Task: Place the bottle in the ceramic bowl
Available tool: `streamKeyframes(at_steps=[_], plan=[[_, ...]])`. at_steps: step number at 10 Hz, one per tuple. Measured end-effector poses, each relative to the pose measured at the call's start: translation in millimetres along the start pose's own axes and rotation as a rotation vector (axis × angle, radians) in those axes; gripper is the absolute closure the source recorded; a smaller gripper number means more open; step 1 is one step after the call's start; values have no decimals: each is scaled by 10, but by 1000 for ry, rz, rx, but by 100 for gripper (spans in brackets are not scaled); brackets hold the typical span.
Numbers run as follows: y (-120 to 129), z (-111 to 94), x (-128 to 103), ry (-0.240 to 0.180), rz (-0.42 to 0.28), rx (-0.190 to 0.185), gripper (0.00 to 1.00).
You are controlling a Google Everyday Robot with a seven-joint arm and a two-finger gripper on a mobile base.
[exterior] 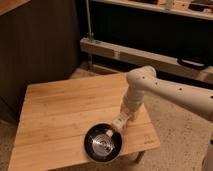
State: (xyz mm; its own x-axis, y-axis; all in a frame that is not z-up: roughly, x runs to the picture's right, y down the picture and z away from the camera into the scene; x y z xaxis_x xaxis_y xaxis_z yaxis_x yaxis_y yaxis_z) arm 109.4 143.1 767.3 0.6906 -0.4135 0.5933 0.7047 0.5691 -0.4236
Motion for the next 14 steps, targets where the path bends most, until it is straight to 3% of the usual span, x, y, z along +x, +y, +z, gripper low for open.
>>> streamKeyframes(at_steps=[2,3,6,9,12,13,14], plan=[[-102,75,-208,-26,-59,-1,57],[-236,133,-409,-43,-107,-4,44],[-412,232,-1008,-71,-229,-17,21],[-368,247,-1340,-31,-294,-52,20],[-208,233,-1200,15,-235,-70,20],[-144,219,-1073,20,-198,-67,20],[-165,227,-1098,17,-204,-68,20]])
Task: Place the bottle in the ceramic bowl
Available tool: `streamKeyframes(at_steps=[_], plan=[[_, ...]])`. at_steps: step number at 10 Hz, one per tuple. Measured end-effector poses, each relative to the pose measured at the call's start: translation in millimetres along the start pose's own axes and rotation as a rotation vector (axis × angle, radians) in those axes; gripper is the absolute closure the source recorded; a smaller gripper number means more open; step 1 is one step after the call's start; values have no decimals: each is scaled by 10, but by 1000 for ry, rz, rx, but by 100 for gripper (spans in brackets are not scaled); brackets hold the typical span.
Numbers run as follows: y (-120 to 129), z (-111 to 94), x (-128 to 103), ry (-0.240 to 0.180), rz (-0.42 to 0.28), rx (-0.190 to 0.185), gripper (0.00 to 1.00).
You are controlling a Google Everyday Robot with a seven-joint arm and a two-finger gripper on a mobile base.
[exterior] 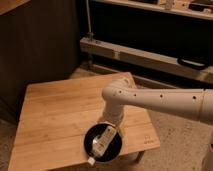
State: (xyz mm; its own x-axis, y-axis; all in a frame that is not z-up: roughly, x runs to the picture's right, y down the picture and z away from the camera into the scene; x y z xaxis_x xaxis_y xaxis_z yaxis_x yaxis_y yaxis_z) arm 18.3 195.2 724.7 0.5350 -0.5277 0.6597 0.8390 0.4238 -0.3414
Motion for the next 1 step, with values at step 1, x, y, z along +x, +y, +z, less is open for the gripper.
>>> streamKeyframes(at_steps=[1], plan=[[-12,2,3,0,1,5,20]])
